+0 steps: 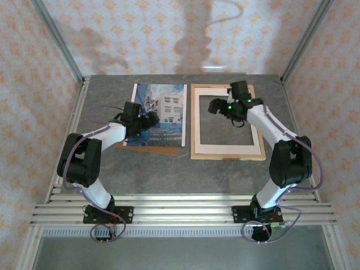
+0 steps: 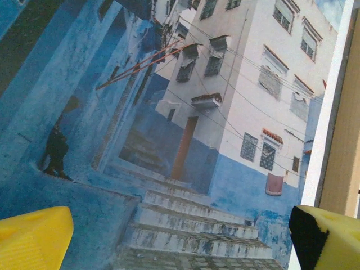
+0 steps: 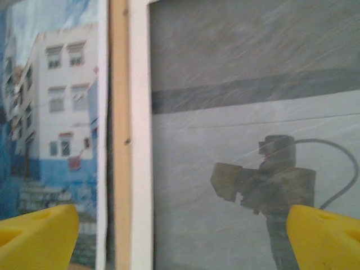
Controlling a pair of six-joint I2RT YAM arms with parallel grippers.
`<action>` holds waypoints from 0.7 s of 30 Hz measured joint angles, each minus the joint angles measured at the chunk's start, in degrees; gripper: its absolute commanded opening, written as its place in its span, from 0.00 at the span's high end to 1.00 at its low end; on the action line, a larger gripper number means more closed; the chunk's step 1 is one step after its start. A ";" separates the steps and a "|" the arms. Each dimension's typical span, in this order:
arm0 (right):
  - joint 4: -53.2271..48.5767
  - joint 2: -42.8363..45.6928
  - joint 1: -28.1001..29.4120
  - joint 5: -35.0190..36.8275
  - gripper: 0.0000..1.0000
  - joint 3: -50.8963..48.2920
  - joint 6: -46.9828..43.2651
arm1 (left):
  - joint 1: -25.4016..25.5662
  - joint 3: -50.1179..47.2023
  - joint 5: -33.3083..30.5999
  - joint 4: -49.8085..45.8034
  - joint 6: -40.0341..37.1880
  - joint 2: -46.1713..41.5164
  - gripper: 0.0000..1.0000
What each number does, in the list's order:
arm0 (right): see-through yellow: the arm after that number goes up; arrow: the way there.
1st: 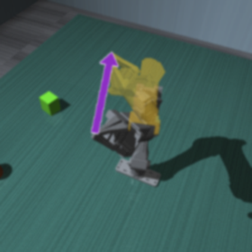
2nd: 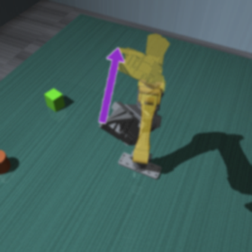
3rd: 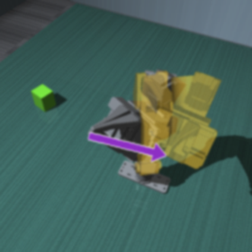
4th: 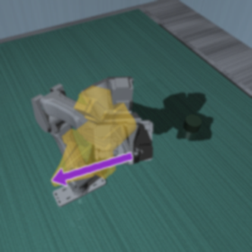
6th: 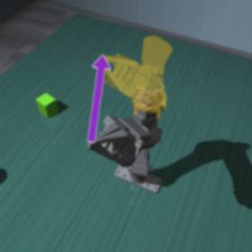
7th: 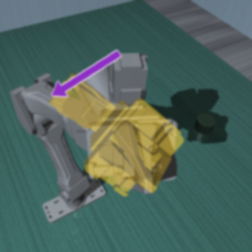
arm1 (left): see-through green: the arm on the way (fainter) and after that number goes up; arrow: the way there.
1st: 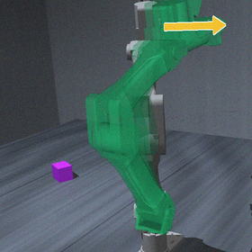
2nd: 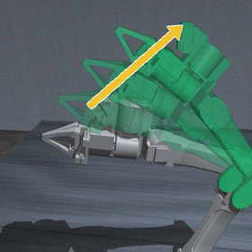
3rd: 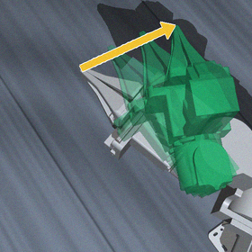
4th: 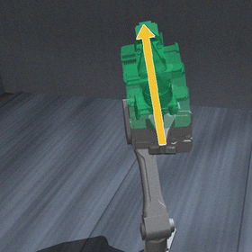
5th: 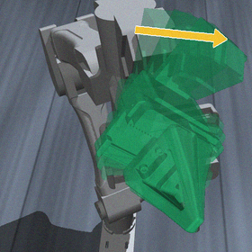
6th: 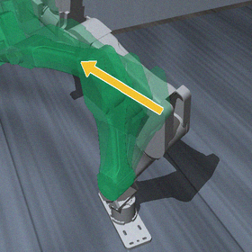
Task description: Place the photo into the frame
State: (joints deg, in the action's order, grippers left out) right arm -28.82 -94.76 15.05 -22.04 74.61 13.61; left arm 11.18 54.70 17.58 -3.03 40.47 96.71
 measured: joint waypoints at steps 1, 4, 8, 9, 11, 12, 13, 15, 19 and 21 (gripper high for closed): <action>0.68 0.00 1.25 -0.61 0.07 -0.96 0.70 | 0.00 -0.02 0.04 0.35 0.00 0.04 0.00; 2.84 0.00 6.40 -3.45 0.07 -4.17 3.04 | 0.00 -0.70 0.20 1.57 0.02 0.07 0.00; 5.27 -0.20 12.57 -6.95 0.07 -7.02 5.86 | -0.52 -2.49 0.26 2.16 0.02 0.07 0.00; 6.19 -0.33 13.62 -7.93 0.07 -7.72 6.73 | -0.79 -2.89 0.26 2.16 0.02 0.07 0.00; 7.80 -0.79 14.80 -9.60 0.08 -8.92 8.31 | -1.11 -3.43 0.26 2.29 0.02 0.07 0.00; 8.46 -1.36 15.17 -10.29 0.08 -9.33 9.05 | -1.18 -3.54 0.26 2.32 0.02 0.07 0.00; 8.94 -1.92 15.43 -10.84 0.08 -9.55 9.66 | -1.20 -3.63 0.26 2.34 0.02 0.07 0.00; 9.77 -3.56 15.91 -11.61 0.08 -9.64 10.64 | -1.22 -3.82 0.28 2.47 0.02 0.07 0.00; 11.04 -5.95 16.44 -11.89 0.08 -9.70 12.15 | -1.22 -4.31 0.44 2.51 0.00 0.07 0.00; 11.34 -6.34 16.41 -11.80 0.08 -9.88 12.59 | -1.51 -4.83 0.48 2.51 0.00 0.07 0.00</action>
State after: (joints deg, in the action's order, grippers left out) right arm -17.47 -101.10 31.46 -33.85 64.73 26.20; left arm 9.67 49.87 18.06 -0.51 40.47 96.77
